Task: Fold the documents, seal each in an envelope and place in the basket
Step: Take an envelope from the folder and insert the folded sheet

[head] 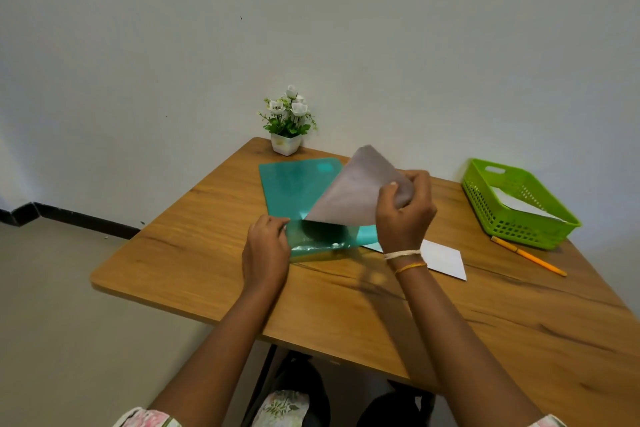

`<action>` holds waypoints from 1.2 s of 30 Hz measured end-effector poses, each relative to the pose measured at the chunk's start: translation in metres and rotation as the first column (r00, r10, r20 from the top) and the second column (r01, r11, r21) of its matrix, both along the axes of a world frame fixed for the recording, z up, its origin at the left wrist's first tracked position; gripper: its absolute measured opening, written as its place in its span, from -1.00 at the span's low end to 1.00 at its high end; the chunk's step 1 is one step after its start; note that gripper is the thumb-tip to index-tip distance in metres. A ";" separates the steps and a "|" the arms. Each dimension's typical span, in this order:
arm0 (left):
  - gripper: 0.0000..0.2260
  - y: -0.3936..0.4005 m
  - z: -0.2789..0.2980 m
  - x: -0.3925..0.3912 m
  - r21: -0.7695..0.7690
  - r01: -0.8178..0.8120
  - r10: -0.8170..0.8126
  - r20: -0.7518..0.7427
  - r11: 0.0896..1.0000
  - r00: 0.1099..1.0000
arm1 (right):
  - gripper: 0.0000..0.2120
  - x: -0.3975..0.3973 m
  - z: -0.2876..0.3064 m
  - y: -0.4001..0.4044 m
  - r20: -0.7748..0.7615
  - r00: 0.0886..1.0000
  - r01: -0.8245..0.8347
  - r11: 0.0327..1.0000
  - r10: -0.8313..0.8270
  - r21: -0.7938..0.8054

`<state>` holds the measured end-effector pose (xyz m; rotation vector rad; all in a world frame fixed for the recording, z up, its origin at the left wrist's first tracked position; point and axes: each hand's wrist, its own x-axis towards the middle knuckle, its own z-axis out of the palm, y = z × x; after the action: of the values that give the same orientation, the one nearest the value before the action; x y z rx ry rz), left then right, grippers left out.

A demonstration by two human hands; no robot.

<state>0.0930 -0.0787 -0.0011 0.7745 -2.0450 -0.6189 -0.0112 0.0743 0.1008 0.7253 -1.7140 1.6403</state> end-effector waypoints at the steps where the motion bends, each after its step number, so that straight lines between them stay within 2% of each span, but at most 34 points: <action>1: -0.81 0.001 0.000 0.000 -0.024 -0.015 0.016 0.032 1.000 0.999 | -0.95 -0.004 0.009 0.002 0.013 0.999 0.031 0.998 -0.030 -0.051; 5: -0.60 0.007 0.001 0.003 -0.127 -0.011 0.026 0.116 0.992 0.993 | -0.92 -0.017 0.037 0.011 0.065 0.991 0.130 0.965 -0.118 -0.227; 7: -0.57 0.011 0.001 0.002 -0.249 -0.002 0.051 0.190 0.969 0.981 | -0.86 -0.023 0.044 0.016 0.102 0.986 0.157 0.942 -0.132 -0.296; 9: -0.56 0.017 0.004 0.000 -0.370 0.072 0.022 0.242 0.926 0.970 | -0.83 -0.028 0.046 0.020 0.141 0.980 0.182 0.924 -0.142 -0.337; 11: -0.54 0.021 0.006 -0.002 -0.446 0.217 -0.077 0.310 0.868 0.947 | -0.82 -0.031 0.042 0.022 0.167 0.976 0.193 0.919 -0.143 -0.345; 12: -0.54 0.021 0.005 -0.004 -0.434 0.305 -0.144 0.365 0.848 0.920 | -0.83 -0.030 0.039 0.022 0.180 0.974 0.195 0.921 -0.140 -0.338; 14: -0.50 0.017 0.001 -0.006 -0.309 0.423 -0.245 0.479 0.852 0.843 | -0.89 -0.029 0.031 0.021 0.215 0.970 0.182 0.930 -0.116 -0.319; 16: -0.39 0.013 -0.003 -0.008 -0.224 0.400 -0.223 0.551 0.889 0.804 | -0.93 -0.026 0.023 0.019 0.235 0.968 0.155 0.940 -0.083 -0.304; 19: -0.37 0.012 -0.003 -0.010 -0.273 0.282 -0.068 0.598 0.920 0.798 | -0.89 -0.022 0.014 0.017 0.236 0.970 0.122 0.956 -0.058 -0.266; 23: -0.37 0.014 0.000 -0.010 -0.281 0.178 0.039 0.625 0.943 0.780 | -0.84 -0.017 0.010 0.017 0.205 0.979 0.062 0.975 -0.017 -0.215; 27: -0.33 0.016 -0.003 -0.009 -0.208 0.055 0.091 0.631 0.977 0.770 | -0.79 -0.012 0.004 0.020 0.153 0.981 -0.136 0.985 0.119 0.107; 29: -0.30 0.017 -0.003 -0.010 -0.177 -0.004 0.117 0.633 0.984 0.765 | -0.77 -0.015 0.000 0.021 0.215 0.963 -0.225 0.921 0.161 0.319; 31: -0.26 0.018 -0.002 -0.010 -0.155 -0.059 0.147 0.649 0.986 0.746 | -0.90 -0.020 -0.007 0.020 0.262 0.960 -0.213 0.859 0.095 0.465; 32: -0.24 0.018 -0.002 -0.010 -0.149 -0.087 0.163 0.648 0.985 0.743 | -0.92 -0.022 -0.012 0.020 0.282 0.958 -0.192 0.860 0.058 0.474; 34: -0.23 0.018 -0.001 -0.010 -0.175 -0.084 0.173 0.597 0.981 0.783 | -0.88 -0.025 -0.018 0.021 0.312 0.950 -0.115 0.915 -0.013 0.387; 36: -0.28 0.017 -0.002 -0.012 -0.229 0.106 0.042 0.560 0.968 0.827 | -0.92 -0.024 -0.017 0.022 0.300 0.951 0.000 0.972 -0.073 0.236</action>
<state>0.0807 -0.0619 -0.0031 0.8370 -2.6171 -0.1341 -0.0350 0.0965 0.0840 0.5603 -2.1568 1.6067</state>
